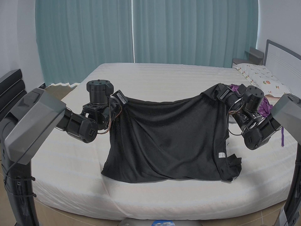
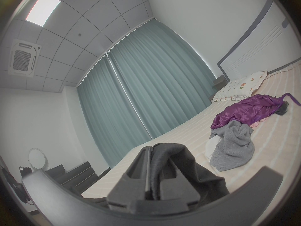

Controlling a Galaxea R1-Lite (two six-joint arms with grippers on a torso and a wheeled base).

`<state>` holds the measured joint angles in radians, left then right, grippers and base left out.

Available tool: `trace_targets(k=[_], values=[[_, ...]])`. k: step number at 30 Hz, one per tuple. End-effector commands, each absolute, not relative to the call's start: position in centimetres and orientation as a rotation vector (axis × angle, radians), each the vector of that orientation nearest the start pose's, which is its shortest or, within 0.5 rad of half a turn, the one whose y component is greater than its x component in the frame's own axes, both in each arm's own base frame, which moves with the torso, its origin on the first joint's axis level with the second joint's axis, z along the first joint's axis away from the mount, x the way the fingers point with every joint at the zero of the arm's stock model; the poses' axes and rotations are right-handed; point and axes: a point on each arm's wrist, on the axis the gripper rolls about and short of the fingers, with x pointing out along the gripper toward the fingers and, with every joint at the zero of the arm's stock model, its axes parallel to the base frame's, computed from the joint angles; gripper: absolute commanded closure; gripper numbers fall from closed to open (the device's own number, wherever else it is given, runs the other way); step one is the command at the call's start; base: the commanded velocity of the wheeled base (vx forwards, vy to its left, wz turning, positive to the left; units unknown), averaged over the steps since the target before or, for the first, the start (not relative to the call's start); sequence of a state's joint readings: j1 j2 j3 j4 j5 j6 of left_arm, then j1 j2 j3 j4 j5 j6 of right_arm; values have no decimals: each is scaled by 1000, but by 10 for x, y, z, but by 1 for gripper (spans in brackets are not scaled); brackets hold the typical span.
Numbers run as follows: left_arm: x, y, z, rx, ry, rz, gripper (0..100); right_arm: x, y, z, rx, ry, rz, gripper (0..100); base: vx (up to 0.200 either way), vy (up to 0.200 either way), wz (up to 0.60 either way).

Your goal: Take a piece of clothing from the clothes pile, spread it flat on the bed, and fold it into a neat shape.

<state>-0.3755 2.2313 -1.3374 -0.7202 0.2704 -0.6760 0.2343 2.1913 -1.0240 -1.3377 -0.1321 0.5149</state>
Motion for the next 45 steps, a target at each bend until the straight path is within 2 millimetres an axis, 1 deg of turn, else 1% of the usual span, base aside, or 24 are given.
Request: trace_targets(k=[1, 2, 3, 6, 7, 8, 10, 11, 12, 16, 18, 19, 20, 22, 23, 24, 26, 29, 32, 37, 40, 42, 43, 45], values=[[454, -168, 77, -599, 249, -12, 100, 431, 96, 82, 526, -73, 115, 100, 0, 0, 0], [454, -168, 77, -599, 249, -12, 100, 431, 96, 82, 526, -73, 115, 100, 0, 0, 0], [459, -169, 65, -595, 261, -6, 100, 439, 95, 70, 526, -62, 108, 100, 0, 0, 0], [465, -170, 50, -594, 273, 4, 100, 449, 93, 58, 523, -60, 97, 100, 0, 0, 0], [466, -170, 49, -597, 273, 4, 100, 450, 94, 56, 524, -59, 95, 100, 0, 0, 0], [468, -170, 43, -609, 280, 10, 100, 454, 94, 51, 522, -56, 96, 0, 0, 0, 0], [471, -169, 36, -634, 289, 21, 100, 457, 95, 42, 518, -33, 92, 0, 0, 0, 0], [471, -169, 33, -639, 293, 25, 0, 458, 95, 39, 517, -26, 90, 0, 0, 0, 0], [473, -168, 25, -648, 307, 34, 0, 460, 96, 28, 513, 2, 91, 0, 0, 0, 0], [476, -164, -1, -635, 345, 61, 0, 467, 96, -2, 505, 43, 74, 0, 0, 0, 0], [478, -160, -6, -635, 346, 75, 0, 472, 92, -9, 509, 35, 55, 0, 0, 0, 0], [478, -160, -6, -635, 346, 75, 0, 472, 92, -9, 509, 35, 55, 0, 0, 0, 0], [481, -156, -8, -635, 342, 90, 0, 476, 87, -5, 515, 9, 30, 0, 0, 0, 0], [487, -149, -6, -638, 311, 122, 0, 486, 77, 7, 529, -66, -34, 0, 0, 0, 0], [488, -148, -6, -639, 304, 128, 0, 487, 76, 10, 532, -78, -40, 0, 0, 0, 0], [494, -144, 0, -647, 261, 153, 0, 494, 72, 19, 542, -134, -77, 0, 0, 0, 0], [501, -140, 4, -657, 225, 171, 0, 499, 68, 26, 549, -175, -101, 0, 0, 0, 0], [506, -136, 7, -665, 205, 178, 0, 498, 66, 25, 550, -170, -107, 0, 0, 0, 0], [505, -133, -1, -649, 232, 184, 0, 485, 68, -4, 513, -36, -112, 0, 0, 0, 0], [498, -128, -17, -607, 340, 214, 0, 465, 65, -28, 501, 113, -48, 0, 0, 0, 0], [491, -122, -22, -596, 402, 215, 0, 456, 60, -24, 519, 134, -34, 0, 0, 0, 0], [486, -121, -19, -598, 419, 200, 0, 453, 57, -17, 545, 134, -29, 0, 0, 0, 0], [480, -116, -11, -608, 436, 185, 0, 450, 56, -4, 589, 119, -19, 0, 0, 0, 0], [471, -113, -3, -617, 457, 166, 0, 446, 53, 15, 655, 97, -10, 0, 0, 0, 0]])
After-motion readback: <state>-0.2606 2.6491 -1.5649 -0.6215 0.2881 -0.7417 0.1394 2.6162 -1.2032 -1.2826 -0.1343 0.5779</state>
